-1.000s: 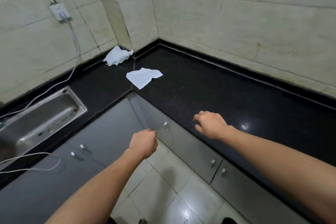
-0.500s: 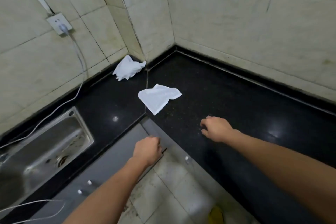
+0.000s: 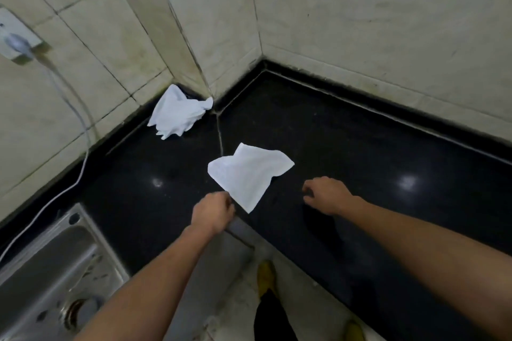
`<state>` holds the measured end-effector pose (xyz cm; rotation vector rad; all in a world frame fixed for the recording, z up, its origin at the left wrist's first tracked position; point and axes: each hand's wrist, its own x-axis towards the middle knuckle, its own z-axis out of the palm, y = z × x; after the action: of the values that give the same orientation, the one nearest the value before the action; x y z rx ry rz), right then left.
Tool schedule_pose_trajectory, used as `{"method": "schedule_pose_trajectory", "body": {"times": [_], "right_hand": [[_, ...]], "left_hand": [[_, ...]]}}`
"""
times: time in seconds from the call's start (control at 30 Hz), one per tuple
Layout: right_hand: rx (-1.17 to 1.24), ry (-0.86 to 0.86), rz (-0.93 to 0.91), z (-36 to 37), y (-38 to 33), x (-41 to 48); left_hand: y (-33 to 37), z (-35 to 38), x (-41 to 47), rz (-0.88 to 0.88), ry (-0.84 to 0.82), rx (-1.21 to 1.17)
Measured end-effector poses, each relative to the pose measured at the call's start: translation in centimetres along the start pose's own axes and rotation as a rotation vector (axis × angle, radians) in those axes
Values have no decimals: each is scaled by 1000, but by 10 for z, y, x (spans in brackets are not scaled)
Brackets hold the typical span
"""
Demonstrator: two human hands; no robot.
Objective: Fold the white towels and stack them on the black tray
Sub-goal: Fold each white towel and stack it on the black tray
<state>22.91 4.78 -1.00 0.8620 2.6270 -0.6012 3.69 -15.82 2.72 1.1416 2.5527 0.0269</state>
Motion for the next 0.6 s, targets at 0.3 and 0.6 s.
{"method": "schedule_pose_trajectory", "body": {"times": [0.3, 0.6], "right_hand": [[191, 124, 389, -16, -24, 102], [216, 57, 656, 5, -31, 156]], "left_hand": [[-32, -22, 185, 156, -95, -43], [-19, 9, 285, 320, -182, 42]]}}
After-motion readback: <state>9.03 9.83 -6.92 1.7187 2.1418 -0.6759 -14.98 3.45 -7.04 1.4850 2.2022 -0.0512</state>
